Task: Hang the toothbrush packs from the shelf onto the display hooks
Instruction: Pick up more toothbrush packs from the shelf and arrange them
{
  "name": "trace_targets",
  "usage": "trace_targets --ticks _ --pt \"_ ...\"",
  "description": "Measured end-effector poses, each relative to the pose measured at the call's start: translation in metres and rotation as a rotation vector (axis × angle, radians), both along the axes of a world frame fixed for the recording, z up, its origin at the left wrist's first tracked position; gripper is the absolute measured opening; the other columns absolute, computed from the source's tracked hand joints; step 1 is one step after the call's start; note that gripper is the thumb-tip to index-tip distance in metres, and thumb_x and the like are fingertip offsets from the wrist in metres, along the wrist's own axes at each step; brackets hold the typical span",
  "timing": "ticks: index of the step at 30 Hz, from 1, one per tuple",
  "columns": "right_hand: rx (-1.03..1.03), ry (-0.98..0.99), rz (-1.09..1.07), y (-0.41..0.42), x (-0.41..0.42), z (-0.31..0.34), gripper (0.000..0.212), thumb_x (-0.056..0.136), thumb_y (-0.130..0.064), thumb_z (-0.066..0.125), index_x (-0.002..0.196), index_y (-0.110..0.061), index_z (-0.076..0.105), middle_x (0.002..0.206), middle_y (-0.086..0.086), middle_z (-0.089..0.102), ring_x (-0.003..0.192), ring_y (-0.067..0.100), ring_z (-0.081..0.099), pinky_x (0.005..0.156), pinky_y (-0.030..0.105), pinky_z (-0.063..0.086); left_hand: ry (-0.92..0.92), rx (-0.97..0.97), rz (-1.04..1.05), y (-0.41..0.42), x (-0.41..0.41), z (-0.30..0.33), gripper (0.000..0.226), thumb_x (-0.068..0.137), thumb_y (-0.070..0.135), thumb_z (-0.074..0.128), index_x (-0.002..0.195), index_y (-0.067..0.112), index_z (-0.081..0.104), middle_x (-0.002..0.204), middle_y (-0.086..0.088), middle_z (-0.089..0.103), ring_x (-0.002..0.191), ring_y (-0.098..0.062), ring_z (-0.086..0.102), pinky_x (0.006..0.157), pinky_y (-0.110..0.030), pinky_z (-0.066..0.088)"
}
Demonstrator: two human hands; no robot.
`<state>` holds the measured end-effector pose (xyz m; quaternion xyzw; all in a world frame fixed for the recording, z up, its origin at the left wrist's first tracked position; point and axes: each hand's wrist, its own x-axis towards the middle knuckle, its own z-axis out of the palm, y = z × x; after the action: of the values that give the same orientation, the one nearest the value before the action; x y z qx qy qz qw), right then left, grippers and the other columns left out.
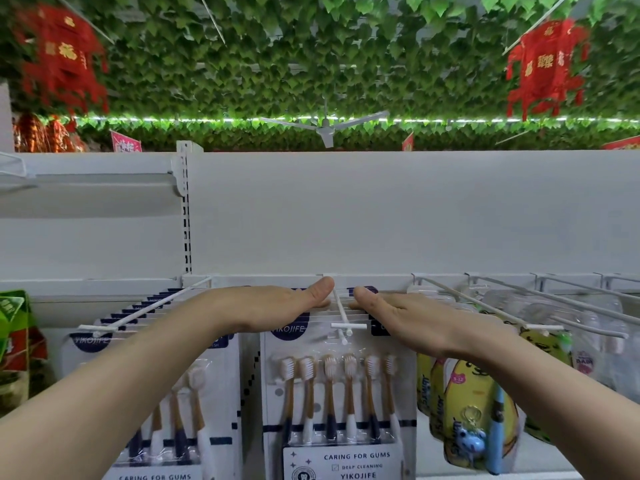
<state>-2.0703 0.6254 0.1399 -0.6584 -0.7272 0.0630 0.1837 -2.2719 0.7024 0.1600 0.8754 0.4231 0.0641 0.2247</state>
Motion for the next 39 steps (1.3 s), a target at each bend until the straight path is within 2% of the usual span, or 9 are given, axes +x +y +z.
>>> trace_targets --ticks 5,9,13,16,22,30,34,37,39 --pt "0.028 0.043 0.009 -0.001 0.005 0.002 0.077 0.095 -0.069 0.007 0.153 -0.03 0.038 0.16 -0.008 0.035 0.149 0.01 0.029 0.122 0.03 0.02 -0.099 0.039 -0.01 -0.002 -0.005 0.002 0.076 0.087 0.074 0.006 0.148 0.042 0.037 0.156 0.026 0.025 0.146 -0.002 0.019 0.116 -0.029 0.011" --pt "0.062 0.046 0.021 -0.015 0.008 0.002 0.071 0.094 -0.067 0.008 0.149 -0.038 0.044 0.158 -0.011 0.038 0.146 0.006 0.032 0.11 0.018 0.022 -0.128 0.039 -0.054 -0.007 -0.018 0.004 0.079 0.08 0.081 0.005 0.142 0.051 0.042 0.152 0.033 0.029 0.143 0.005 0.02 0.117 -0.031 0.008" --pt "0.031 0.059 0.07 -0.026 0.001 0.003 0.048 0.099 -0.061 0.01 0.114 -0.068 0.054 0.152 -0.025 0.034 0.137 -0.005 0.034 0.098 0.004 0.022 -0.108 0.042 -0.054 -0.015 -0.019 0.004 0.083 0.077 0.083 0.006 0.141 0.049 0.045 0.148 0.034 0.035 0.135 0.01 0.027 0.109 -0.023 0.013" --pt "0.028 0.018 0.037 -0.024 0.0 0.001 0.067 0.098 -0.062 0.009 0.146 -0.037 0.048 0.157 -0.012 0.04 0.143 0.004 0.034 0.106 0.016 0.023 -0.068 0.039 -0.049 -0.015 -0.019 0.003 0.087 0.075 0.084 0.006 0.142 0.047 0.046 0.147 0.034 0.038 0.137 0.009 0.029 0.108 -0.021 0.013" --pt "0.033 -0.008 0.019 -0.023 -0.005 0.001 0.067 0.102 -0.056 0.011 0.144 -0.023 0.051 0.153 -0.006 0.047 0.14 0.008 0.039 0.095 0.014 0.025 -0.079 -0.027 -0.049 -0.01 -0.013 -0.006 0.086 0.078 0.085 0.011 0.147 0.042 0.04 0.153 0.031 0.03 0.144 0.004 0.021 0.12 -0.027 0.01" --pt "0.074 0.052 0.009 -0.018 -0.004 0.0 0.068 0.1 -0.062 0.011 0.153 -0.029 0.039 0.159 -0.01 0.037 0.145 0.006 0.032 0.105 0.015 0.021 -0.087 0.039 -0.018 -0.004 -0.018 -0.004 0.091 0.07 0.091 0.006 0.143 0.05 0.041 0.156 0.026 0.028 0.147 -0.003 0.021 0.123 -0.038 0.01" --pt "0.087 0.068 0.006 -0.028 -0.001 -0.003 0.077 0.094 -0.068 0.009 0.141 -0.029 0.055 0.149 -0.01 0.051 0.135 0.006 0.045 0.098 0.019 0.028 -0.093 0.005 -0.042 -0.014 -0.027 0.0 0.087 0.072 0.088 0.005 0.141 0.052 0.043 0.15 0.034 0.03 0.141 0.004 0.023 0.118 -0.031 0.009" --pt "0.077 0.057 0.006 -0.03 -0.007 -0.008 0.074 0.096 -0.067 0.009 0.147 -0.031 0.048 0.152 -0.012 0.047 0.138 0.004 0.041 0.102 0.018 0.027 -0.048 -0.03 -0.048 -0.019 -0.023 -0.004 0.086 0.076 0.085 0.007 0.147 0.046 0.038 0.144 0.038 0.027 0.136 0.009 0.023 0.113 -0.022 0.011" --pt "0.092 0.034 0.006 -0.028 -0.01 -0.01 0.069 0.099 -0.062 0.01 0.151 -0.03 0.043 0.156 -0.011 0.042 0.141 0.005 0.038 0.102 0.015 0.023 -0.036 0.016 -0.042 -0.015 -0.02 -0.011 0.097 0.068 0.095 0.007 0.147 0.047 0.036 0.152 0.031 0.027 0.144 0.002 0.023 0.121 -0.03 0.011"
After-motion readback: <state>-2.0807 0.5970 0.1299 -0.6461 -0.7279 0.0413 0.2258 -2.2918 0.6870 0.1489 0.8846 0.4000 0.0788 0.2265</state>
